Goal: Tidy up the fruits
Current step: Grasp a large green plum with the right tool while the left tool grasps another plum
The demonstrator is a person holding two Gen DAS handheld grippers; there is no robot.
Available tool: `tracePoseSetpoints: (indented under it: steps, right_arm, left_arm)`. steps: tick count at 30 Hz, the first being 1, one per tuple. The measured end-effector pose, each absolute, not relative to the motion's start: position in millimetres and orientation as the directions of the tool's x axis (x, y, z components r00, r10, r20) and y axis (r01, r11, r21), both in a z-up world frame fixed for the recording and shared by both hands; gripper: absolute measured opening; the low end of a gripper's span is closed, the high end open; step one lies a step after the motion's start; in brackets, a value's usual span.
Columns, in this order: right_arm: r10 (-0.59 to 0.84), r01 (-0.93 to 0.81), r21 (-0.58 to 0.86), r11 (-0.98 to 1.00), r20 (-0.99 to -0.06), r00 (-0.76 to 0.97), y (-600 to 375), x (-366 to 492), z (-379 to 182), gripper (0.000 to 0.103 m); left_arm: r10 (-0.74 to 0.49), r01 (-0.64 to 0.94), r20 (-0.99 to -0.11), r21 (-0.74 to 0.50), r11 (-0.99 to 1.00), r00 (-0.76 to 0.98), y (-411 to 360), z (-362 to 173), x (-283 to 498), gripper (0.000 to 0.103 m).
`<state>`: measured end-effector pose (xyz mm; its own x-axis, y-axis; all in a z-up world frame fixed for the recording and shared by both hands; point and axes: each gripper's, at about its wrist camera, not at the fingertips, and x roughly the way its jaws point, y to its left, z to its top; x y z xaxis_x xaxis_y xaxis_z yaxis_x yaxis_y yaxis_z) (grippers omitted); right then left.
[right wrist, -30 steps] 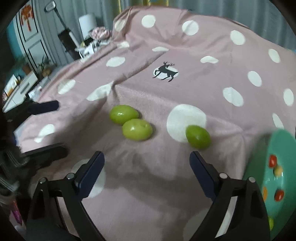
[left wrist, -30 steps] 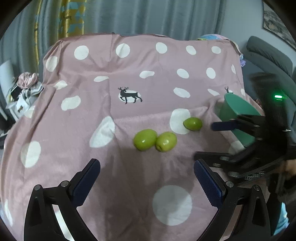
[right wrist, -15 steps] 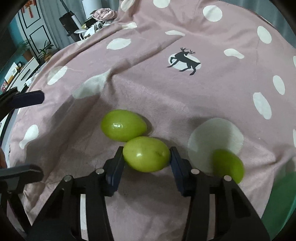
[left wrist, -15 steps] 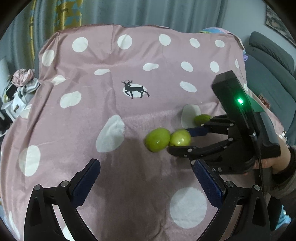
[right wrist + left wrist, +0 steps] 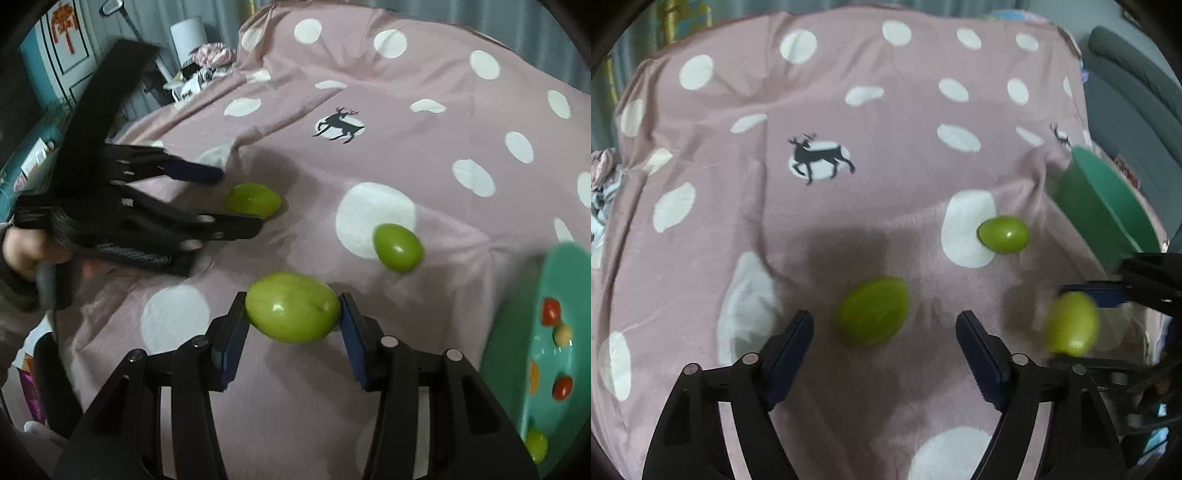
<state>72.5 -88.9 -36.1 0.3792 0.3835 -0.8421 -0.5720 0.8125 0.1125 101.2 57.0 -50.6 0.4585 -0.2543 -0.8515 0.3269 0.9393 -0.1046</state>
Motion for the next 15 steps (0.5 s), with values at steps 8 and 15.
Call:
tracePoseSetpoints:
  steps: [8,15]
  right_arm:
    - [0.431,-0.536,0.163,0.828,-0.797,0.423,-114,60,-24,0.049]
    - [0.452,-0.496,0.206,0.843,-0.772,0.447,-129,54,-25,0.049]
  left_arm:
    - [-0.169,0.314,-0.89,-0.031,0.949,0.423,49,-70,119,0.047]
    - [-0.164,0.303,-0.88,-0.024,0.953,0.445,51,-62,107,0.043]
